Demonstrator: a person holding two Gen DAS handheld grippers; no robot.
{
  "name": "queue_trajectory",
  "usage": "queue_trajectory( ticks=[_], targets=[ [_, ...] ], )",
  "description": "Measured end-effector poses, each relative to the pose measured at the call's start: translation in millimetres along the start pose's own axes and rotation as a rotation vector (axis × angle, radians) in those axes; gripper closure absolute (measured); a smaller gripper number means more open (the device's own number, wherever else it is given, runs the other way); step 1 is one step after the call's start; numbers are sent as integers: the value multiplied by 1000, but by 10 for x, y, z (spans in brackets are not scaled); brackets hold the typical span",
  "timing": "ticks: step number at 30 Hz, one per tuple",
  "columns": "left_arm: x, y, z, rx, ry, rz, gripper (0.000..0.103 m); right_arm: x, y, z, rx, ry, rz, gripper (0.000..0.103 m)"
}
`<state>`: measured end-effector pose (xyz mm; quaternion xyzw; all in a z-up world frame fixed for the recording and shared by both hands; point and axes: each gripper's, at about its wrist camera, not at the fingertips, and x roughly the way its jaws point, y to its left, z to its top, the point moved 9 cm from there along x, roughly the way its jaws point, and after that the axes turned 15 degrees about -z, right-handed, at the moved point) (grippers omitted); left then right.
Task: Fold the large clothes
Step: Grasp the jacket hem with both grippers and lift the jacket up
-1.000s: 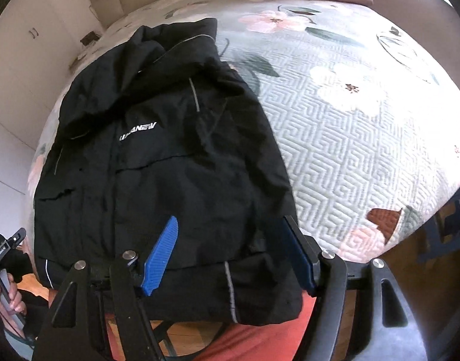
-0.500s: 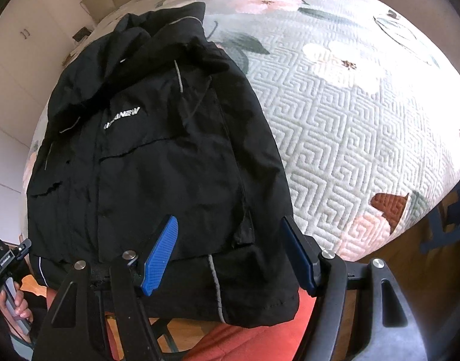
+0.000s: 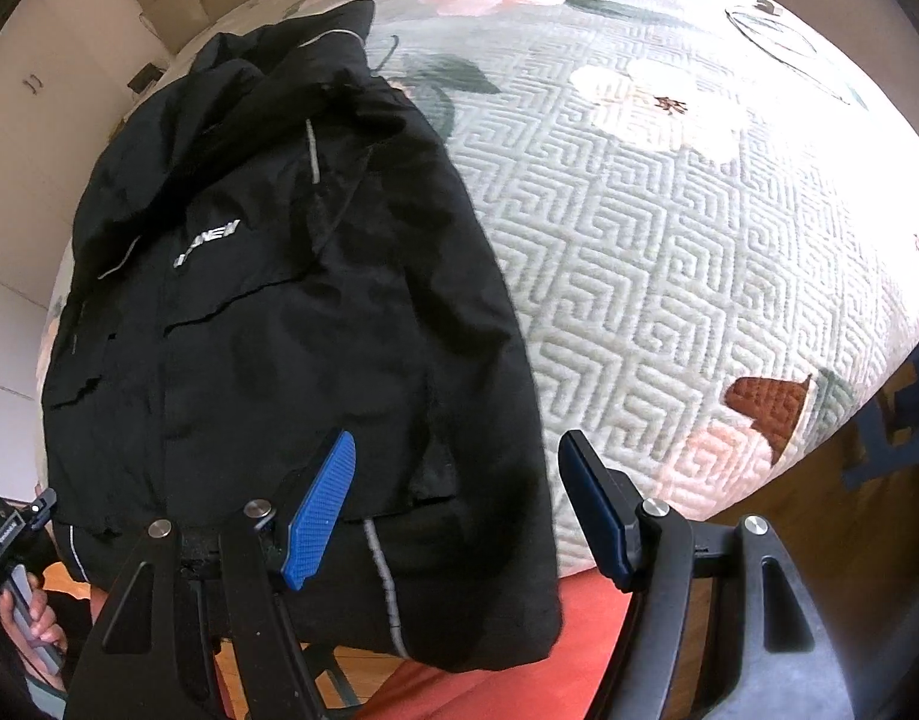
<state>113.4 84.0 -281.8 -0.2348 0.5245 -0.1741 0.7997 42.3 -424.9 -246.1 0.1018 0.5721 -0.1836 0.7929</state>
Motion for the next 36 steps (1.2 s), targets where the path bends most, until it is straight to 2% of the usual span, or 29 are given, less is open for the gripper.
queue_trajectory(
  ticks=[4,8,10,11,12,13,15,16,17,18,19,20,23,24,25,27,30,31,32,33,35,36],
  targets=[
    [-6,68,59,-32,-10,-20,51,63,-95,-8,21,13,-8,29],
    [44,105,81,-14,-2,18,51,130,-121,-8,30,21,-5,29],
    [133,54,44,-16,32,-39,51,118,-95,21,12,0,-1,29],
    [164,32,33,-5,40,-41,51,108,-86,37,4,-11,-2,29],
    [183,-7,30,34,45,-19,62,99,-65,62,-7,-25,0,29],
    [203,-71,19,85,56,1,86,95,-43,77,-16,-34,4,29],
    [198,-214,5,140,61,-26,90,107,21,98,-40,-46,25,29],
    [181,-255,10,160,57,-28,90,118,51,106,-56,-55,32,32],
    [168,-274,11,176,58,-24,90,134,70,110,-72,-60,30,43],
    [166,-274,9,185,67,-21,90,180,95,103,-99,-55,20,48],
    [175,-251,6,177,77,-21,90,219,103,96,-114,-47,4,49],
    [193,-198,0,156,91,-19,89,255,96,93,-125,-40,-11,49],
    [223,-106,-32,127,117,-22,82,320,80,73,-108,-8,19,48],
    [212,-110,-79,123,122,-27,75,338,60,64,-99,2,30,47],
    [219,-112,-102,122,127,-29,63,351,41,56,-90,9,35,45],
    [266,-107,-148,124,143,-14,54,380,-10,29,-64,28,50,39],
    [304,-156,-198,167,136,14,54,399,-18,-53,-53,59,91,37],
    [319,-169,-205,170,137,11,57,393,-10,-68,-55,59,98,37],
    [330,-194,-209,176,136,6,65,375,-10,-93,-64,58,107,47],
    [328,-227,-211,181,134,-8,84,340,48,-109,-82,60,142,56],
    [286,-319,-190,200,122,-22,87,253,115,-109,-116,50,147,66],
    [256,-358,-175,190,117,-46,88,179,156,-109,-131,48,166,66]
  ],
)
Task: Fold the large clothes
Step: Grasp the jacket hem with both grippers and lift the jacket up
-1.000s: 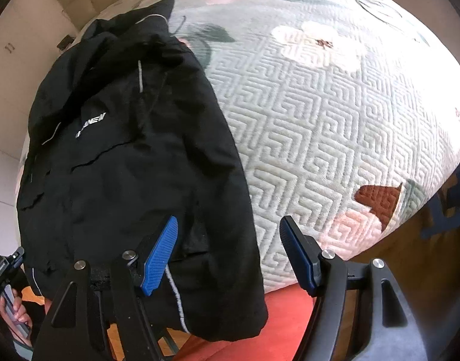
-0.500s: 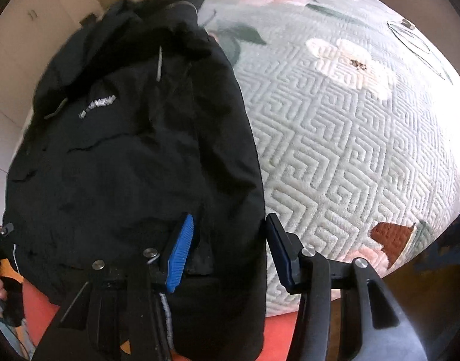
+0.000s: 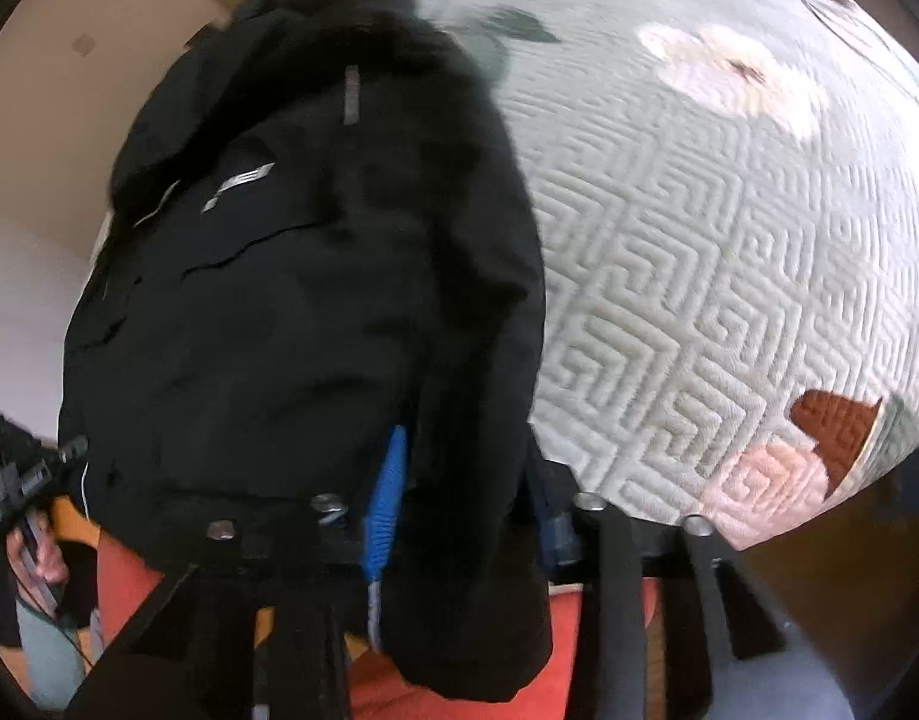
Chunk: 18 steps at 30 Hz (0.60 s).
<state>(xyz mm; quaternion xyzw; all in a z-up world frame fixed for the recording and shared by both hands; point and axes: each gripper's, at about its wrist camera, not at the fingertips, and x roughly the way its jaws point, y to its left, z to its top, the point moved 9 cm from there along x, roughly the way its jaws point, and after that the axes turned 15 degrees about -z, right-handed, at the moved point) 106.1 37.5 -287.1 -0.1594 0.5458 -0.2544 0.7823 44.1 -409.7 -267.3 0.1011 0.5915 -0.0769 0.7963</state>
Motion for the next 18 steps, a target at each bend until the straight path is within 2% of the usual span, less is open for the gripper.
queue_trajectory(
  ticks=[3,6,8,10,14,17,18],
  targets=[
    [-257,-237,123,-15,-85,-192,88,-274,187,35,-30,-41,109,66],
    [-307,-319,158,-18,-90,-271,88,-238,271,-7,-32,-7,146,63],
    [-202,-280,123,-32,-62,-262,86,-81,275,-88,-32,41,133,62],
    [-112,-166,54,-57,-37,-222,85,41,281,-182,-23,75,132,60],
    [-130,-62,-39,-96,-45,-194,79,86,293,-255,-48,82,103,52],
    [-143,22,-84,-113,-23,-186,71,95,372,-250,-70,98,108,44],
    [-133,41,-117,-122,-15,-184,60,99,403,-259,-83,98,105,42]
  ],
)
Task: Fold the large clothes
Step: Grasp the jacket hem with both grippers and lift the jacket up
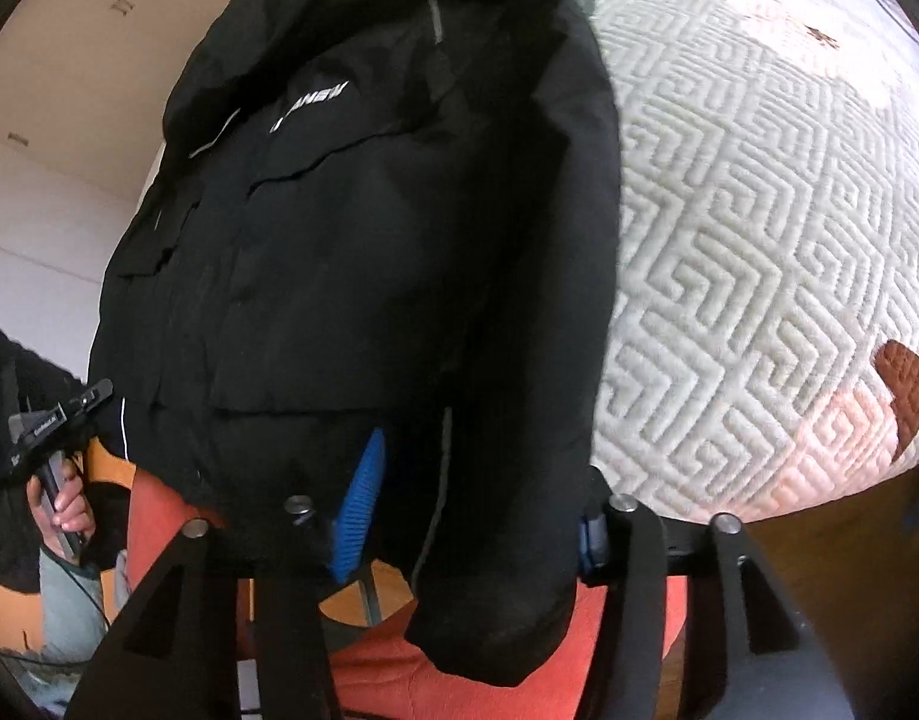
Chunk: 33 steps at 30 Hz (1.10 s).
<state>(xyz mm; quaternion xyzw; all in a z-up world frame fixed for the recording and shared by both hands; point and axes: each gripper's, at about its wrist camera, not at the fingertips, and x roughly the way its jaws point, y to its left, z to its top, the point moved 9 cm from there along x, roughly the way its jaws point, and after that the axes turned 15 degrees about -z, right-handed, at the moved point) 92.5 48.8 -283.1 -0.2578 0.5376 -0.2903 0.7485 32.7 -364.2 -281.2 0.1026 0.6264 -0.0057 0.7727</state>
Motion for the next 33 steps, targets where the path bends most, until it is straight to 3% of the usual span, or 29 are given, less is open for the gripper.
queue_trajectory(
  ticks=[1,9,10,11,13,16,20,21,24,25,26,28,30,33],
  targets=[
    [17,14,-29,-10,8,-3,53,10,21,-6,-7,0,-4,40],
    [52,-27,-110,20,7,7,53,27,74,-8,-10,-14,-3,38],
    [34,-83,-103,32,1,-8,62,-10,56,-22,-18,-27,-3,44],
    [-1,-127,-90,44,-7,-23,67,-68,64,-36,-42,-52,-15,60],
    [-86,-239,-58,57,-34,-78,69,-170,2,-81,-85,-84,-58,64],
    [-117,-310,-32,22,-67,-191,69,-163,57,-110,-92,-84,-42,64],
    [101,-246,-123,-98,-44,-314,69,1,58,-144,-42,-13,28,50],
    [147,-232,-158,-104,-30,-301,68,33,55,-153,-39,-5,32,50],
    [236,-153,-256,-62,-1,-166,69,-7,24,-141,-23,-25,30,50],
    [220,-164,-256,-50,-7,-147,74,-28,14,-135,-10,-33,33,55],
    [204,-171,-250,-41,-11,-135,79,-54,-21,-126,-2,-44,19,71],
    [132,-222,-215,-8,-24,-100,87,-138,-81,-114,-6,-69,-10,80],
    [-16,-331,-137,19,-71,-108,89,-284,-106,-74,10,-102,17,83],
    [-327,-531,106,26,-181,-190,90,-652,-111,97,39,-178,99,84]
  ],
)
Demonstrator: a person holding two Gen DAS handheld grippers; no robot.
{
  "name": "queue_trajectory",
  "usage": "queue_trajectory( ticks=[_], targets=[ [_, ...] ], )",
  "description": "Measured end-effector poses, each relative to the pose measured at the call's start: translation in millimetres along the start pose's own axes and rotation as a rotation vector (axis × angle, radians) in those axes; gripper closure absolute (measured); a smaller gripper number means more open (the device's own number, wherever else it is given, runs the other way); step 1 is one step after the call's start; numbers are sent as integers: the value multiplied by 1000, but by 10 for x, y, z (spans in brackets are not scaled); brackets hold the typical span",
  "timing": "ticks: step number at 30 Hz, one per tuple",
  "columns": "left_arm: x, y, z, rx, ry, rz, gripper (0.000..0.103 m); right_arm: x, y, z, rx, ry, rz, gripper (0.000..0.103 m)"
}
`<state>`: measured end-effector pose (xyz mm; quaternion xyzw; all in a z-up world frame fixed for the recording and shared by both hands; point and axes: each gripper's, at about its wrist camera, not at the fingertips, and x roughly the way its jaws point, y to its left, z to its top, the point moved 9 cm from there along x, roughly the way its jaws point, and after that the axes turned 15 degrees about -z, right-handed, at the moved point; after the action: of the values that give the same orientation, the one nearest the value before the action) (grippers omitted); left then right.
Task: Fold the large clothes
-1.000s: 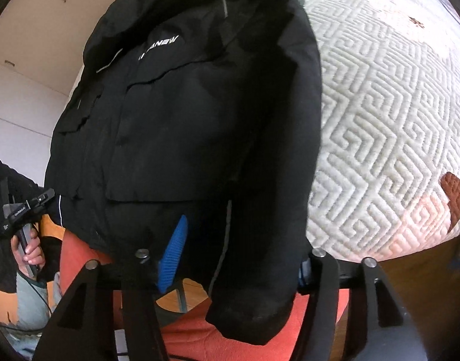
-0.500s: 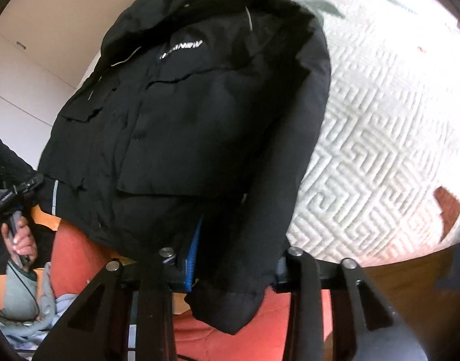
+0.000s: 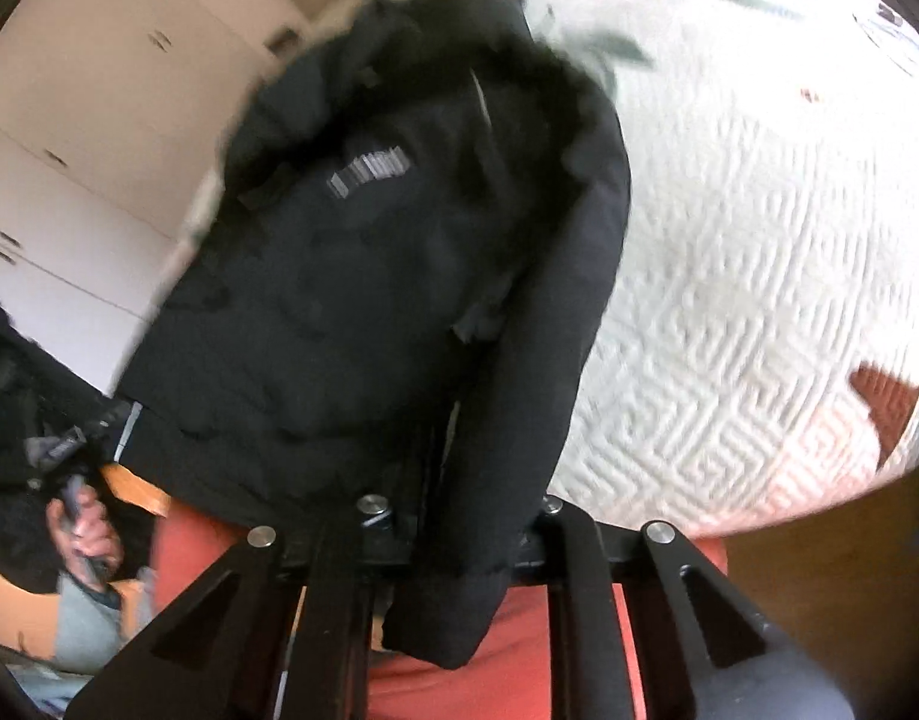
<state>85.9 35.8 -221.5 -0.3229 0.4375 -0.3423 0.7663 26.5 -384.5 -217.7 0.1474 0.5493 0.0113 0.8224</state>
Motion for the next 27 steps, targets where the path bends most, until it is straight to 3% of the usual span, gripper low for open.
queue_trajectory(
  ticks=[5,10,12,15,17,20,22,25,27],
  targets=[
    [-277,-372,758,52,-152,-91,89,-574,-12,796,59,-147,101,84],
    [-240,-575,1668,114,-268,-104,87,-725,-20,1883,138,-281,121,84],
    [-86,-568,2021,133,-293,-63,85,-599,29,2291,155,-316,92,84],
    [318,-379,2491,136,-308,61,84,-258,120,2711,142,-344,-36,84],
    [656,-113,2732,105,-296,145,84,139,167,2912,139,-313,-126,80],
    [1325,442,2880,79,-171,312,84,853,140,3051,98,-216,-279,79],
    [1654,827,2777,26,-72,380,82,1322,82,2973,46,-138,-370,78],
    [1732,1014,2787,-29,-98,333,82,1442,88,2961,-11,-201,-400,77],
    [1679,1014,2810,-57,-82,283,82,1426,69,2938,-22,-195,-400,77]
  ],
)
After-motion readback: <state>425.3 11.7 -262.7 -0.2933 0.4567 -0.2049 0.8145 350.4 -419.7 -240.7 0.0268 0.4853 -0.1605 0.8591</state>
